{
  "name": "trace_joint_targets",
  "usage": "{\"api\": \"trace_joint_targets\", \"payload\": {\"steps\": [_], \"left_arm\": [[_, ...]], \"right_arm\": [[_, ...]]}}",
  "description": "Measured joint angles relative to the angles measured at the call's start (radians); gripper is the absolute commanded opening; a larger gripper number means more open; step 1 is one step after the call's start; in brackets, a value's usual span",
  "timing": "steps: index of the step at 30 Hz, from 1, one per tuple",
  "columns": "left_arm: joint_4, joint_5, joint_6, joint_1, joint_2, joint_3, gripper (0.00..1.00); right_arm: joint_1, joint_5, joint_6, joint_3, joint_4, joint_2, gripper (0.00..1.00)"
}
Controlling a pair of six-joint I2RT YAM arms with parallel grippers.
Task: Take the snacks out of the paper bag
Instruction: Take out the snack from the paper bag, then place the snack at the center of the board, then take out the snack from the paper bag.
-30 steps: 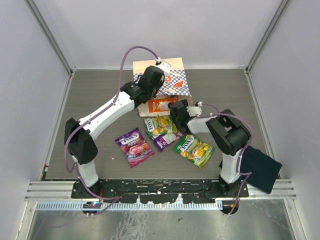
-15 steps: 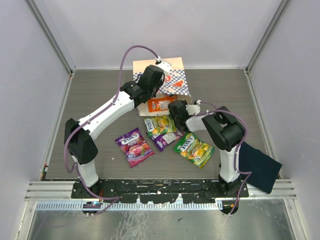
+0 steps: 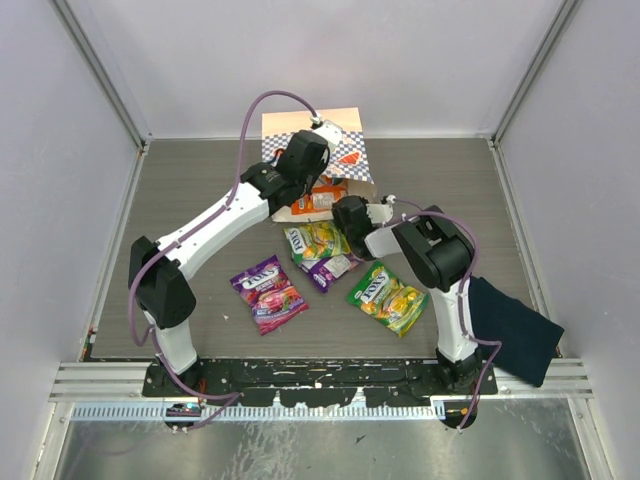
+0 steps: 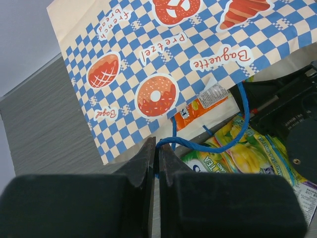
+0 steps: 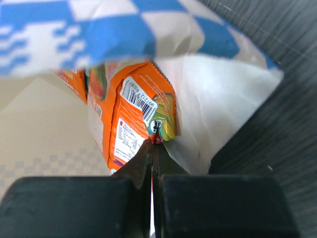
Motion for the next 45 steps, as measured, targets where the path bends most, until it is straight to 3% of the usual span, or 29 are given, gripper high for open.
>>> {"api": "trace_joint_targets", "payload": {"steps": [5, 13, 16, 25, 26, 29, 31, 33, 38, 45], "left_arm": [[0.001, -0.007, 0.000, 0.000, 0.001, 0.000, 0.04], [0.001, -0.020, 0.005, -0.002, 0.045, 0.024, 0.04], [0.001, -0.026, 0.009, -0.002, 0.068, 0.050, 0.04], [0.001, -0.027, 0.032, -0.002, 0.089, 0.113, 0.03], [0.002, -0.027, 0.035, -0.002, 0.089, 0.116, 0.03], [0.004, -0.031, 0.048, -0.002, 0.089, 0.117, 0.03], [0.002, -0.030, 0.049, -0.002, 0.089, 0.117, 0.02], [0.004, -0.029, 0.049, -0.002, 0.089, 0.117, 0.02], [0.003, -0.026, 0.045, -0.004, 0.089, 0.117, 0.02], [-0.002, -0.010, 0.024, -0.010, 0.093, 0.153, 0.03]], "right_arm": [[-0.002, -0.054, -0.028, -0.132, 0.053, -0.097, 0.01], [-0.002, -0.131, -0.064, -0.371, 0.030, -0.473, 0.01], [-0.002, -0.130, -0.062, -0.446, -0.016, -0.605, 0.01], [-0.005, -0.163, -0.096, -0.630, -0.198, -0.803, 0.01], [-0.005, -0.162, -0.108, -0.655, -0.228, -0.851, 0.08], [-0.005, -0.143, -0.168, -0.716, -0.320, -1.030, 0.64], [-0.005, -0.117, -0.229, -0.719, -0.386, -1.136, 0.75], [-0.005, -0.082, -0.283, -0.703, -0.445, -1.208, 0.77], [-0.005, -0.043, -0.351, -0.590, -0.475, -1.157, 0.72], [0.084, -0.087, -0.336, -0.457, -0.166, -0.753, 0.65]]}}
